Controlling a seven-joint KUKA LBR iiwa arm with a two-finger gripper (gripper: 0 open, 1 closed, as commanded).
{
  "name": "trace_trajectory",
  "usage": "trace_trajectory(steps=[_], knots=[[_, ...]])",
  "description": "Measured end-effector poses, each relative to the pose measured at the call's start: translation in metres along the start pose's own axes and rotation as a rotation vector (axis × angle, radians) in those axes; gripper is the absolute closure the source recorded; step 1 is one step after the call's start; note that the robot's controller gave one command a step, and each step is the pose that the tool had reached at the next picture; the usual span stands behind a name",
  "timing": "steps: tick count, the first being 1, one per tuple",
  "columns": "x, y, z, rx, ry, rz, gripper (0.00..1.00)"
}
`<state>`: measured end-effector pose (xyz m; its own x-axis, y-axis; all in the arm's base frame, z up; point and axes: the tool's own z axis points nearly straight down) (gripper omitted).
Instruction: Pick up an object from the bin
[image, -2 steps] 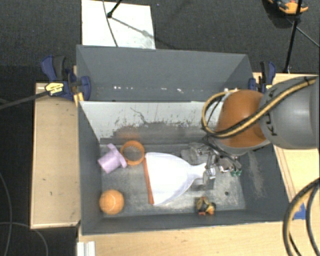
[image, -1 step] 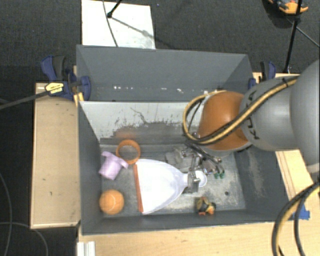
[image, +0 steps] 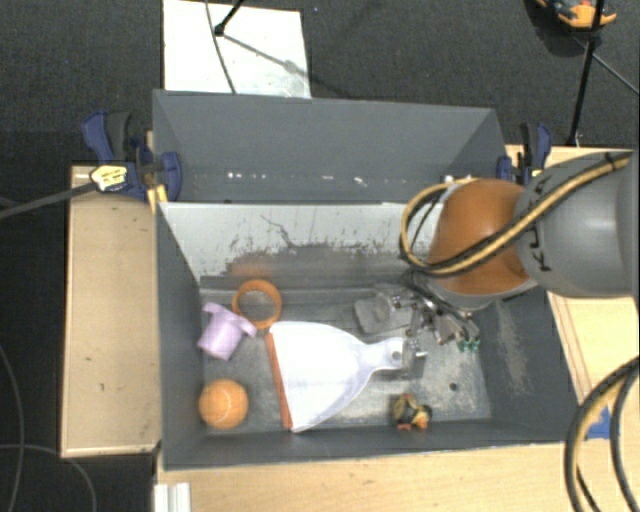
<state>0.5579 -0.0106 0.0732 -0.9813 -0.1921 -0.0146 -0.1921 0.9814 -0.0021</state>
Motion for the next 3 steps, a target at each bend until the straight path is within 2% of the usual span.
trace_trajectory(steps=[1, 2, 3], knots=[[0.0616, 0.0135, -0.0064, 0.009, -0.030, 0.009, 1.00], [0.0616, 0.0135, -0.0064, 0.009, -0.030, 0.008, 1.00], [0.0627, 0.0137, -0.0114, 0.006, -0.019, 0.009, 1.00]])
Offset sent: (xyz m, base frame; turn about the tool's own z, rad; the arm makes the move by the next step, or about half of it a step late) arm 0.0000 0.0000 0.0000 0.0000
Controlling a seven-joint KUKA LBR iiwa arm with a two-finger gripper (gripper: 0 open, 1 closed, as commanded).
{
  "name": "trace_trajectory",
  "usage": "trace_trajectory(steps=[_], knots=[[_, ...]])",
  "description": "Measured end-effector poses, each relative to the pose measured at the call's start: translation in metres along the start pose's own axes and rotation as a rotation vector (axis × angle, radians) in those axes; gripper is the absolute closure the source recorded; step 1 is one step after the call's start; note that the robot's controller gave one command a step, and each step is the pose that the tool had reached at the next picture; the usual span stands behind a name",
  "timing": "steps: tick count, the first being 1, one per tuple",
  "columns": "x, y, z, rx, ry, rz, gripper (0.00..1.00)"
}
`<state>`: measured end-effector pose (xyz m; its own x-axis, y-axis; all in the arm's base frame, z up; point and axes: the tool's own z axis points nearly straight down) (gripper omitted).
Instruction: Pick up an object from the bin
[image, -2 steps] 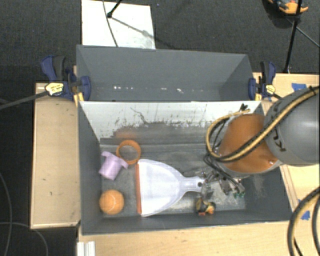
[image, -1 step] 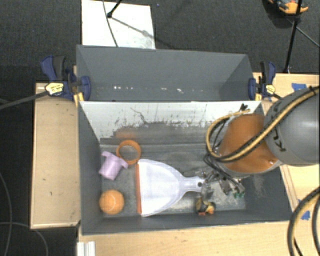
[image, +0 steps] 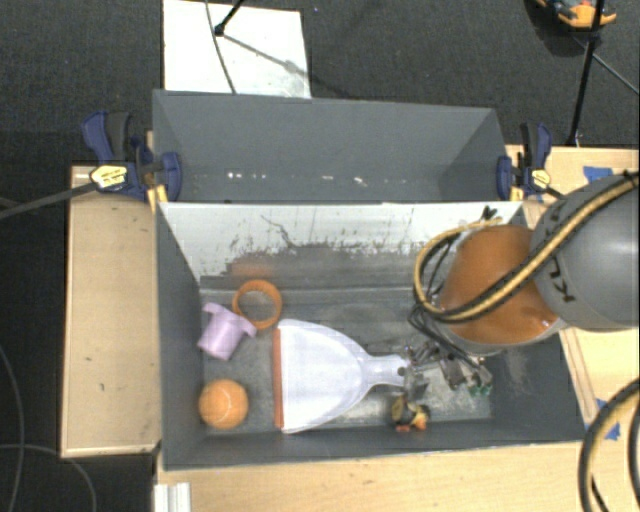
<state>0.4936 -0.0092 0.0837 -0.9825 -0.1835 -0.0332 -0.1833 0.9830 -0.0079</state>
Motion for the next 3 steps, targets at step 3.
trace_trajectory(steps=[3], knots=[[0.002, 0.001, -0.048, -0.008, 0.031, 0.002, 1.00]])
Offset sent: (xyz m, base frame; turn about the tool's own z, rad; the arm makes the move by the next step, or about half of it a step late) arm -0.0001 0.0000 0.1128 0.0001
